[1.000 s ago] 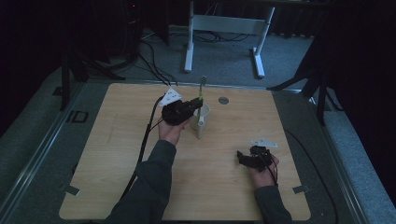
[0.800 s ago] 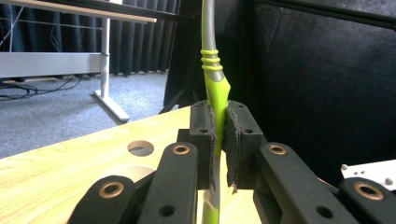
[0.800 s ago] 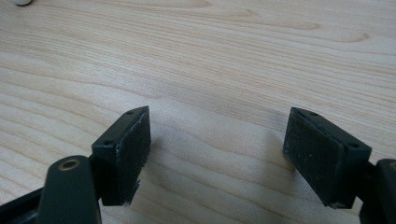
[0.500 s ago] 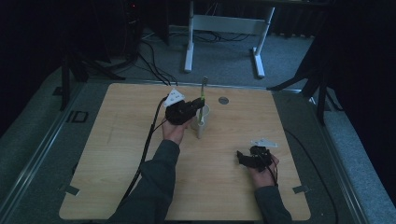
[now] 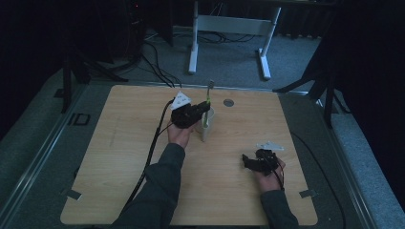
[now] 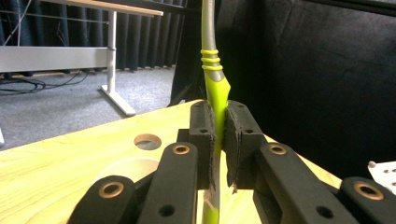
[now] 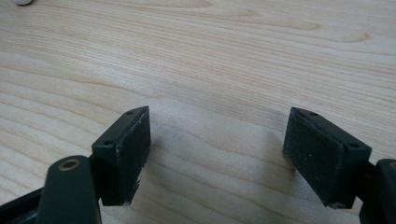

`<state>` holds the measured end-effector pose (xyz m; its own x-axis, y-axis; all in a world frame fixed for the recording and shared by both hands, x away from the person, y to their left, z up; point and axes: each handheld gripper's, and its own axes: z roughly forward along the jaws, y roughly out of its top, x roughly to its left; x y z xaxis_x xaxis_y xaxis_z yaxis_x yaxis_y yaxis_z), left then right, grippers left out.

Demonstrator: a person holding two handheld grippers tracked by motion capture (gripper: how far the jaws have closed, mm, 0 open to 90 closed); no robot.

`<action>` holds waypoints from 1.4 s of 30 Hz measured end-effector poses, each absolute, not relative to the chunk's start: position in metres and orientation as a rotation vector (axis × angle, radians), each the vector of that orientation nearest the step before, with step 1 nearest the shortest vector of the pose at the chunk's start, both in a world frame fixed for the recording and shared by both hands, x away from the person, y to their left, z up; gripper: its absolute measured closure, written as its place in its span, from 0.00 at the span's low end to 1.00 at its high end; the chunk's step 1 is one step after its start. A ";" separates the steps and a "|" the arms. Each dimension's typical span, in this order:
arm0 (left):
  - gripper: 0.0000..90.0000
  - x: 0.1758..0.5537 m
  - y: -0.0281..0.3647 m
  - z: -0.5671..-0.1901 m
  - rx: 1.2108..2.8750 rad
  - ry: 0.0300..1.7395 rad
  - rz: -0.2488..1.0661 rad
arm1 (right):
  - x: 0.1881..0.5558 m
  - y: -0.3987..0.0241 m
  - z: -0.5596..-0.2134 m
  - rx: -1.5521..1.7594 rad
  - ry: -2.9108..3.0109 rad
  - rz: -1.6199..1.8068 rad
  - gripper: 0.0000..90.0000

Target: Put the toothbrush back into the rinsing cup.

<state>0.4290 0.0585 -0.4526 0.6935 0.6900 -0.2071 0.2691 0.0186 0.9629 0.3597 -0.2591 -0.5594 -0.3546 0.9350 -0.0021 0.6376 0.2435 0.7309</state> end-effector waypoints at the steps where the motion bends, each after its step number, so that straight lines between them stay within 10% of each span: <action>1: 0.91 0.429 0.058 -0.453 1.563 0.811 0.390 | 0.360 -0.259 -0.559 1.435 2.081 0.902 0.25; 31: 0.90 0.423 0.056 -0.474 1.651 0.823 0.381 | 0.360 -0.259 -0.559 1.433 2.082 0.901 0.25; 33: 0.87 0.419 0.056 -0.480 1.679 0.811 0.411 | 0.360 -0.259 -0.559 1.433 2.083 0.900 0.25; 36: 0.56 0.414 0.057 -0.486 1.716 0.828 0.433 | 0.360 -0.259 -0.559 1.433 2.082 0.902 0.25; 42: 0.45 0.409 0.057 -0.493 1.760 0.834 0.434 | 0.360 -0.259 -0.559 1.434 2.083 0.901 0.25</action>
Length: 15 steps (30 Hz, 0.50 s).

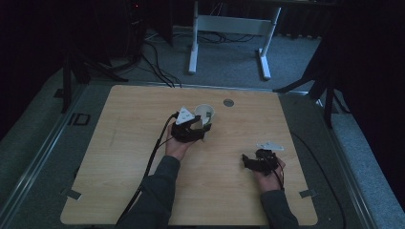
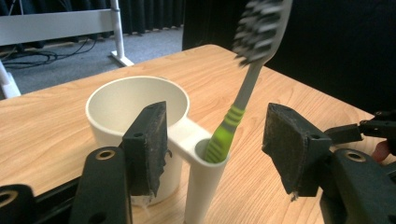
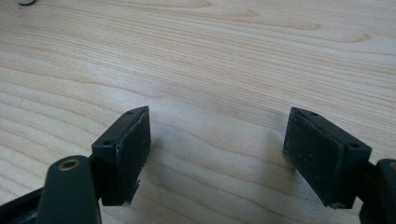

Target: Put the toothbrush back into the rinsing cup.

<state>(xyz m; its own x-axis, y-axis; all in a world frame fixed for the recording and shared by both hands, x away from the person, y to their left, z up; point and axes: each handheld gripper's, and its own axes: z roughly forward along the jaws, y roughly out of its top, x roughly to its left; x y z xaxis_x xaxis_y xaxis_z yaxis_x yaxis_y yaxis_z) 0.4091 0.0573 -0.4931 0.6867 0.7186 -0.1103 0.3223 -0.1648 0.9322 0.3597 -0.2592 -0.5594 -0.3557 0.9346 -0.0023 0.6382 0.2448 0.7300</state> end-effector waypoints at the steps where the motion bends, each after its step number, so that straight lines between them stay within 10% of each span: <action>1: 0.44 0.409 0.058 -0.493 1.756 0.844 0.432 | 0.360 -0.259 -0.559 1.434 2.082 0.902 0.25; 15: 0.44 0.400 0.086 -0.511 1.750 0.983 0.420 | 0.360 -0.259 -0.559 1.435 2.081 0.902 0.25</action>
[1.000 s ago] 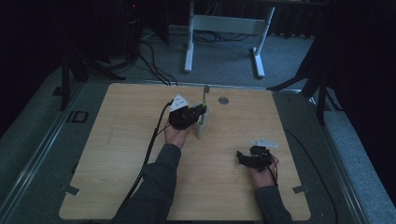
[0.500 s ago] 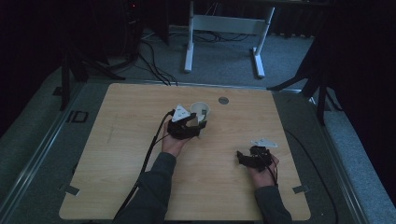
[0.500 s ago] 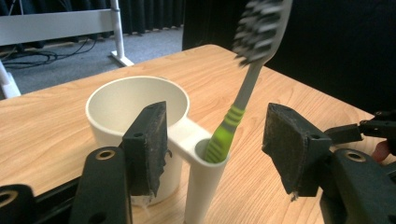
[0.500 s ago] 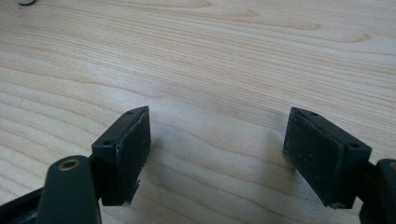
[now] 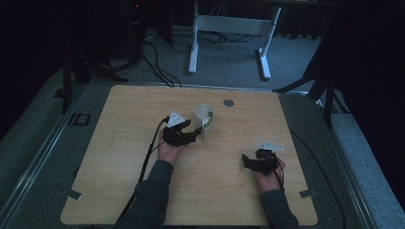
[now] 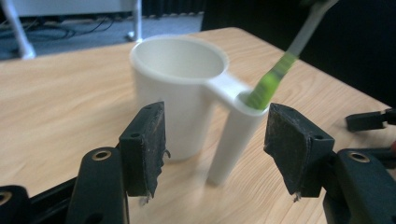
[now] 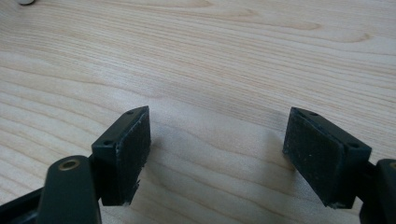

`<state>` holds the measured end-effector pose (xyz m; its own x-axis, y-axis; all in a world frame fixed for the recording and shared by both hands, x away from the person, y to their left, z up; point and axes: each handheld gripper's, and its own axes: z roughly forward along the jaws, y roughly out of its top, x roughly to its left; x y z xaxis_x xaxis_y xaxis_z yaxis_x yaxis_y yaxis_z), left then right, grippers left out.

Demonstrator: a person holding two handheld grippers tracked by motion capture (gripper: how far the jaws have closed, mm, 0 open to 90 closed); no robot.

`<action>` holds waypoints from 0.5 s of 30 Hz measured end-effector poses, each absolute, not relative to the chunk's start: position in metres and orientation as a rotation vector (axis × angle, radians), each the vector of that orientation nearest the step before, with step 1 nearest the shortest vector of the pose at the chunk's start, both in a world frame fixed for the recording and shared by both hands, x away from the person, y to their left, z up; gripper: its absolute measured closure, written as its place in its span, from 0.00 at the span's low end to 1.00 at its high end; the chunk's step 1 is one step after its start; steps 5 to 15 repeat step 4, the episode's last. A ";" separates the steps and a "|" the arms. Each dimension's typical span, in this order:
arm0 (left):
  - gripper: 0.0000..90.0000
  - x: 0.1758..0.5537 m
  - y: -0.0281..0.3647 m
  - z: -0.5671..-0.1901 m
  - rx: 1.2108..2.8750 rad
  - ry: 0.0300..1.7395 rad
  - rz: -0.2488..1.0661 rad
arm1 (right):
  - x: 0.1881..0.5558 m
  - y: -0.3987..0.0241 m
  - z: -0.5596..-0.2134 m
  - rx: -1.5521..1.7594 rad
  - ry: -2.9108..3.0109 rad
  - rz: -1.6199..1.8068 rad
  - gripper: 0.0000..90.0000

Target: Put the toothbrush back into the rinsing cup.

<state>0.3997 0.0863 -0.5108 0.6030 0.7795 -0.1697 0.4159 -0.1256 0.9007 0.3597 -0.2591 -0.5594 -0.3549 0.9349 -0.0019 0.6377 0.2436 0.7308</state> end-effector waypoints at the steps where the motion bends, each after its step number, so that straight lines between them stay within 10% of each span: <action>1: 0.44 0.398 0.090 -0.513 1.745 0.997 0.418 | 0.360 -0.259 -0.559 1.434 2.082 0.901 0.25; 15: 0.44 0.394 0.102 -0.520 1.755 1.045 0.428 | 0.360 -0.259 -0.559 1.433 2.082 0.902 0.25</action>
